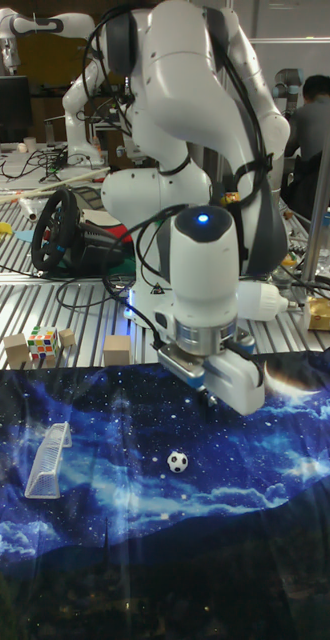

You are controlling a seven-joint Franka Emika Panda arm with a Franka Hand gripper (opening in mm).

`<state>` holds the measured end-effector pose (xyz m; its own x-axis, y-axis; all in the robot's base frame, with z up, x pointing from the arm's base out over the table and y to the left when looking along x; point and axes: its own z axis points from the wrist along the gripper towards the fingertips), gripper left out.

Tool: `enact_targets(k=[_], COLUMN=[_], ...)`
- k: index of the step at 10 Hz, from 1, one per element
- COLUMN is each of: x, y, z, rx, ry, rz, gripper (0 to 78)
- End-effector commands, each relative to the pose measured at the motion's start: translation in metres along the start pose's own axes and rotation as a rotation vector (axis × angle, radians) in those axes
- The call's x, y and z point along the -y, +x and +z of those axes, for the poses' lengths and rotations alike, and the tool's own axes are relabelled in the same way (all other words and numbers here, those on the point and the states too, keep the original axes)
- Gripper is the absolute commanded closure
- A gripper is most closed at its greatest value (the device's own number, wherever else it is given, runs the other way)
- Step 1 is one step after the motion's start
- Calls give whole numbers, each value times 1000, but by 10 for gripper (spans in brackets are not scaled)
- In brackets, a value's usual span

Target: Push the soccer ball into the goal

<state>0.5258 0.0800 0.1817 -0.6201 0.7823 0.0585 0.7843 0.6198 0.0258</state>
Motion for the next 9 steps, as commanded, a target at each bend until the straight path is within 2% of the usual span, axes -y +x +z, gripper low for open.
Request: enact_targets(k=[1,6,9], x=[3,10,11], y=[0,-4,-7], z=[15,44,53], rx=[15,44,48], ry=[-2,-19,-27], rz=[16,35,59], gripper=[776,776,776])
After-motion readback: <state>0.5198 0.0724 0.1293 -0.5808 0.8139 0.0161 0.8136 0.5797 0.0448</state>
